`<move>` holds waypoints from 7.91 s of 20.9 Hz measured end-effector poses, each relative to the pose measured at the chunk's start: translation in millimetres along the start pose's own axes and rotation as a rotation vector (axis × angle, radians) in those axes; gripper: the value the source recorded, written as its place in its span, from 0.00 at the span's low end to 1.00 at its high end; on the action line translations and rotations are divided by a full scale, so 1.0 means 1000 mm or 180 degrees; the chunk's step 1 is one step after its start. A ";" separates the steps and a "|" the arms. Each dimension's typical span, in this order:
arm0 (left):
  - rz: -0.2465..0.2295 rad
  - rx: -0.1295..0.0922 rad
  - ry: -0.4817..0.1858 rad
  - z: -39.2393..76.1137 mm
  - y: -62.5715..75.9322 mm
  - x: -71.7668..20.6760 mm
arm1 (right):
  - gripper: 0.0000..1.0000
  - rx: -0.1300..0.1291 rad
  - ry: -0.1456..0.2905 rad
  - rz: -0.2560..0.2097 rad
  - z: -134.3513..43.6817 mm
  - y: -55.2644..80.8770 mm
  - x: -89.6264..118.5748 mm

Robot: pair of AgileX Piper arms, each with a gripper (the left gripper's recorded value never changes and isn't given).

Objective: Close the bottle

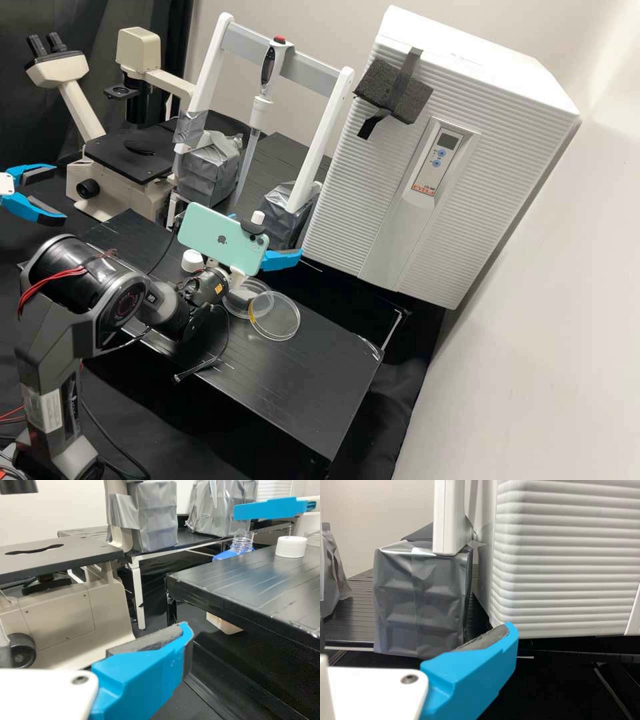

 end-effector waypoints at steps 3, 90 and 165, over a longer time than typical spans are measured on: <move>0.0003 0.0004 0.0000 0.000 0.000 0.0002 | 1.00 0.0000 0.0000 0.0000 0.000 0.000 0.000; 0.0022 0.0128 -0.0069 0.000 0.004 0.0066 | 1.00 -0.0283 0.0778 -0.0805 -0.004 -0.015 -0.080; 0.0009 0.0137 -0.0149 0.006 0.004 0.0108 | 0.00 -0.0096 0.0622 -0.0944 0.002 -0.029 -0.076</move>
